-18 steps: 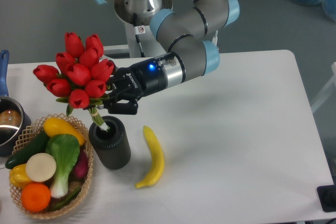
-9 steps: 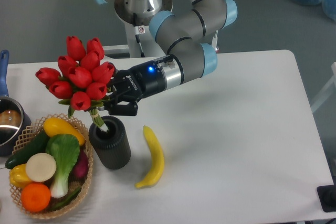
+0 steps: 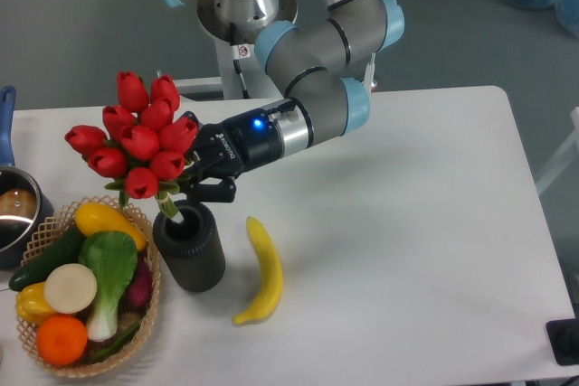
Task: Insert the flowers into the vase
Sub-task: 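Lower the tulip stems into the black vase opening, then push the tulip bunch further down into the vase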
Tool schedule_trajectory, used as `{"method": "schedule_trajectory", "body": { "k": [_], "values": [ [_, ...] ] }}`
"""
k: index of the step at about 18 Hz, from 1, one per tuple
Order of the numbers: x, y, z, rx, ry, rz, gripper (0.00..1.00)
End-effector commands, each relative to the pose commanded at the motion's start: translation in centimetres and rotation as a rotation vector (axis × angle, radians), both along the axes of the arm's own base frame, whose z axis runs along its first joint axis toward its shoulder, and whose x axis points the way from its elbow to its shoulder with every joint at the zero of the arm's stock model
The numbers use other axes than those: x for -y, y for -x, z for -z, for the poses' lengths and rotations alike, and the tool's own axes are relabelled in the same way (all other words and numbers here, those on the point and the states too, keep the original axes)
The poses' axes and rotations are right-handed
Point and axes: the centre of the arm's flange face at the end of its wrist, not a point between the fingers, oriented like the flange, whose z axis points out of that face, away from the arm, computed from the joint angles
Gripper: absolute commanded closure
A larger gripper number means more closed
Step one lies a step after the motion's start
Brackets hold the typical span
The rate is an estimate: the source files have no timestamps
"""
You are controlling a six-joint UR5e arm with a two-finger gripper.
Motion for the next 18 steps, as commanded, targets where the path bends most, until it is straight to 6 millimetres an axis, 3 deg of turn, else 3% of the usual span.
{"method": "schedule_trajectory", "body": {
  "k": [18],
  "values": [
    [-0.8, 1.2, 3.9, 0.005, 0.01, -0.012, 0.66]
  ]
}}
